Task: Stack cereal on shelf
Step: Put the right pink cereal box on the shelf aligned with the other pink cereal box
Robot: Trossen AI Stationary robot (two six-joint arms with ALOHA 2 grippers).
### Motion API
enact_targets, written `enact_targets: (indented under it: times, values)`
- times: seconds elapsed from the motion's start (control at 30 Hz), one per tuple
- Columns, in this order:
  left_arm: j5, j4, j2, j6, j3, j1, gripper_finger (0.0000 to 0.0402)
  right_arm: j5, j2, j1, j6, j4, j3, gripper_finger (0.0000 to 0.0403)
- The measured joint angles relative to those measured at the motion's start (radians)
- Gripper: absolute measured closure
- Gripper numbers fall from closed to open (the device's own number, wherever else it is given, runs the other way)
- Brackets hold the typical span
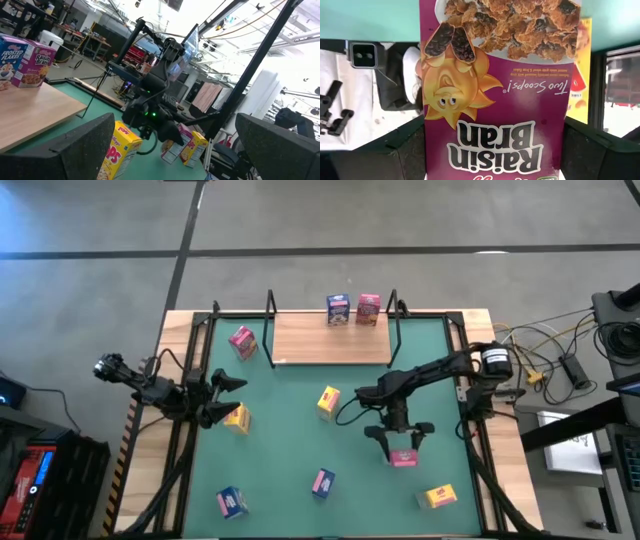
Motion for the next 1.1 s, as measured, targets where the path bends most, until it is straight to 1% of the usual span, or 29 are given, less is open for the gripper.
enact_targets:
  times: [0.07,0.2,0.33,0.7,0.77,0.97,1.1]
  values:
    - [0.000,0.000,0.000,0.000,0.000,0.000,0.0003,0.014,0.001,-0.010,-0.023,-0.001,-0.001,0.0076]
    - [0.000,0.000,0.000,0.000,0.000,0.000,0.0003,0.077,-0.008,-0.020,-0.021,-0.007,-0.002,0.0076]
    - [0.000,0.000,0.000,0.000,0.000,0.000,0.0003,0.112,-0.007,-0.026,-0.021,-0.008,-0.002,0.0076]
    - [0.000,0.000,0.000,0.000,0.000,0.000,0.0003,0.127,-0.001,-0.026,-0.028,-0.009,-0.005,0.0073]
    - [0.000,0.000,0.000,0.000,0.000,0.000,0.0003,0.139,-0.001,-0.027,-0.029,-0.009,-0.006,0.0064]
    - [0.000,0.000,0.000,0.000,0.000,0.000,0.0003,0.173,-0.001,-0.050,-0.051,-0.012,-0.006,0.0012]
    - [0.000,0.000,0.000,0.000,0.000,0.000,0.0003,0.206,-0.001,-0.073,-0.065,-0.018,-0.006,0.0005]
